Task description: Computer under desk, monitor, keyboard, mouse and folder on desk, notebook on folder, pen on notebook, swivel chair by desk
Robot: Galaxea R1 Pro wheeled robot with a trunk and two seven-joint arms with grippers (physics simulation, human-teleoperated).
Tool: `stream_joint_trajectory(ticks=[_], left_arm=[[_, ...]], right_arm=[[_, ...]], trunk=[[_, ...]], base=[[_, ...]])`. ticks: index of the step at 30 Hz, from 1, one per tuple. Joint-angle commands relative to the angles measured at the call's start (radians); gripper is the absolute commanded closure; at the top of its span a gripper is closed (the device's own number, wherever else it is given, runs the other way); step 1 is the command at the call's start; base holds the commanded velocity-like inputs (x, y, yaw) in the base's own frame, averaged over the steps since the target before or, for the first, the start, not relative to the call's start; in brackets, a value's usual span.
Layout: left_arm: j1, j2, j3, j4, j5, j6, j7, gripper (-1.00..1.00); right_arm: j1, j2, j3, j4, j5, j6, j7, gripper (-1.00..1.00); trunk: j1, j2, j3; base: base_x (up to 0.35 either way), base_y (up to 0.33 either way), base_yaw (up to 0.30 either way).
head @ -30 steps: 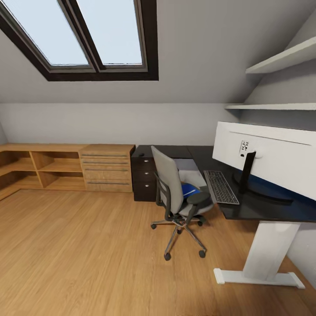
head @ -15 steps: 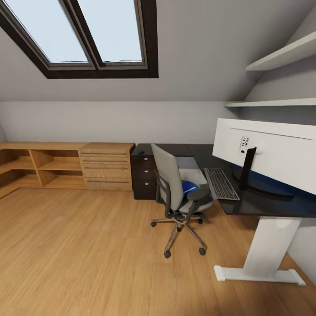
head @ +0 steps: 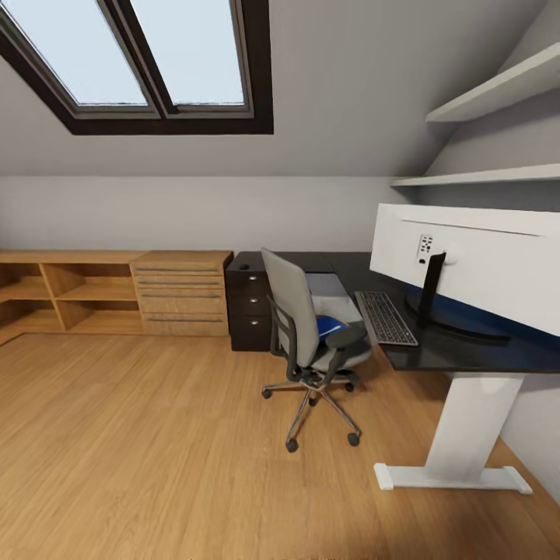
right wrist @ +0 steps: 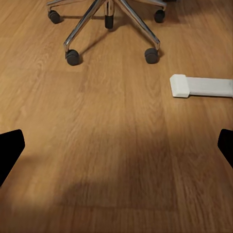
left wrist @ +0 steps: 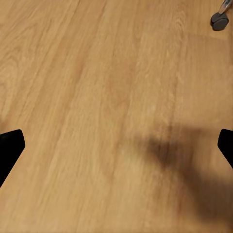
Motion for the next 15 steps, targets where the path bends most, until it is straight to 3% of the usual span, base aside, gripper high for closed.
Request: stream_joint_trajectory(ticks=[1, 7, 15], left_arm=[[-0.001, -0.001, 0.002, 0.001, 0.004, -0.003, -0.002, -1.00], [-0.001, 0.000, 0.002, 0.001, 0.004, -0.003, -0.002, -1.00], [-0.001, 0.000, 0.002, 0.001, 0.004, -0.003, -0.002, -1.00]], right_arm=[[-0.001, 0.000, 0.000, 0.001, 0.006, 0.001, -0.006, -1.00], [-0.001, -0.002, 0.000, -0.001, 0.007, 0.000, -0.006, -1.00], [0.000, -0.003, 0.000, 0.001, 0.008, 0.000, -0.006, -1.00]], trunk=[[0.004, -0.008, -0.004], [0.027, -0.050, -0.022], [0.057, -0.106, -0.042]], base=[[0.000, 0.000, -0.001], [0.000, 0.000, -0.035], [0.000, 0.000, -0.199]])
